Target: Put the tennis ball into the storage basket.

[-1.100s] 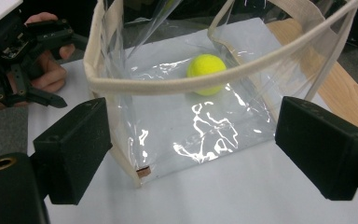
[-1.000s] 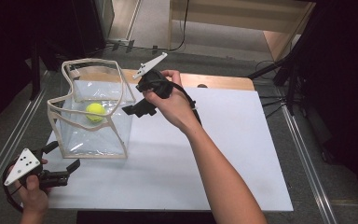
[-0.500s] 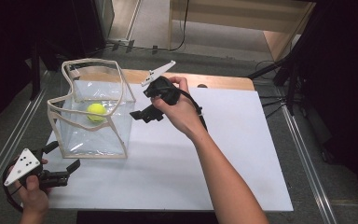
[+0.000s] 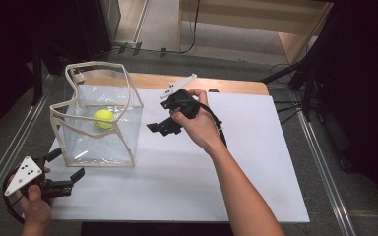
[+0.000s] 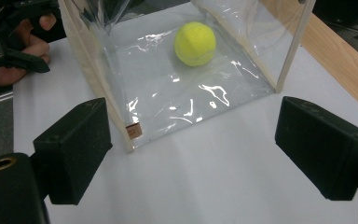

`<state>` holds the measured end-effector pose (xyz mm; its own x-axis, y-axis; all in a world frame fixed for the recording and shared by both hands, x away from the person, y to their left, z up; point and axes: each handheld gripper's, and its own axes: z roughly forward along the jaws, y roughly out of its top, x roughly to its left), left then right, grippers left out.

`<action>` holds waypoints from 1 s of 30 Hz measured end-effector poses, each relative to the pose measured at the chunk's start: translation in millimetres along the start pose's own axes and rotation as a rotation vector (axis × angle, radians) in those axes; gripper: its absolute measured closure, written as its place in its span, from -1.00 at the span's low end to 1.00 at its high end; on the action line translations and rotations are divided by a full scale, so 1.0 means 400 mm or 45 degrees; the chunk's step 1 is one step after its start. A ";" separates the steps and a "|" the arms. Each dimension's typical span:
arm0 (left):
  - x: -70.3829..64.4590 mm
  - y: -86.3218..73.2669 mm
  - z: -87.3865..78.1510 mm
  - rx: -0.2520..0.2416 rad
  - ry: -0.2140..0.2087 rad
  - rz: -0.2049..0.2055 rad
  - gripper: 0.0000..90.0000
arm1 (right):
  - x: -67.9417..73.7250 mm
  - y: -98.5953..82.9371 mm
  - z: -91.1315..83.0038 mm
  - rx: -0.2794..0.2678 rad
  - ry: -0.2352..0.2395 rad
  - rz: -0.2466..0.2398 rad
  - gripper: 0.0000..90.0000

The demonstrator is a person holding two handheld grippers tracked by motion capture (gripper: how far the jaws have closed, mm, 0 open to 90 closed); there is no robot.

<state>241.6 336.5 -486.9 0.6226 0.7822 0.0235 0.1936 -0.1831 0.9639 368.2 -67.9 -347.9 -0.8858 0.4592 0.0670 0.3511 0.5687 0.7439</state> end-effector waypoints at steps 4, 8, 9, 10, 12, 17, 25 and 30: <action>0.000 0.000 0.000 0.000 0.000 -0.002 -1.00 | -0.001 -0.024 -0.006 -0.012 -0.006 0.013 -0.79; 0.000 0.000 0.000 0.001 0.001 0.005 -1.00 | -0.003 -0.052 -0.009 -0.019 -0.006 0.035 -0.79; 0.000 0.000 0.000 0.000 0.001 0.005 -1.00 | -0.005 -0.061 -0.010 -0.026 -0.008 0.039 -0.79; 0.000 0.000 0.001 -0.001 0.002 0.005 -1.00 | -0.005 -0.069 -0.010 -0.027 -0.011 0.050 -0.79; 0.000 0.000 0.001 0.000 0.002 0.005 -1.00 | -0.006 -0.084 -0.011 -0.027 -0.013 0.051 -0.79; -0.001 -0.001 0.002 0.001 0.001 0.005 -1.00 | -0.006 -0.120 -0.014 -0.039 -0.025 0.080 -0.79; -0.001 -0.001 0.002 0.004 0.003 0.004 -1.00 | -0.004 -0.181 -0.006 -0.079 -0.034 0.111 -0.79; -0.001 -0.001 0.002 0.003 0.004 0.004 -1.00 | 0.000 -0.207 0.006 -0.091 -0.039 0.120 -0.79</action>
<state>241.7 335.7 -487.3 0.6210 0.7833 0.0274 0.1936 -0.1871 0.9631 339.8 -113.1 -411.2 -0.8400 0.5293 0.1193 0.4086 0.4723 0.7810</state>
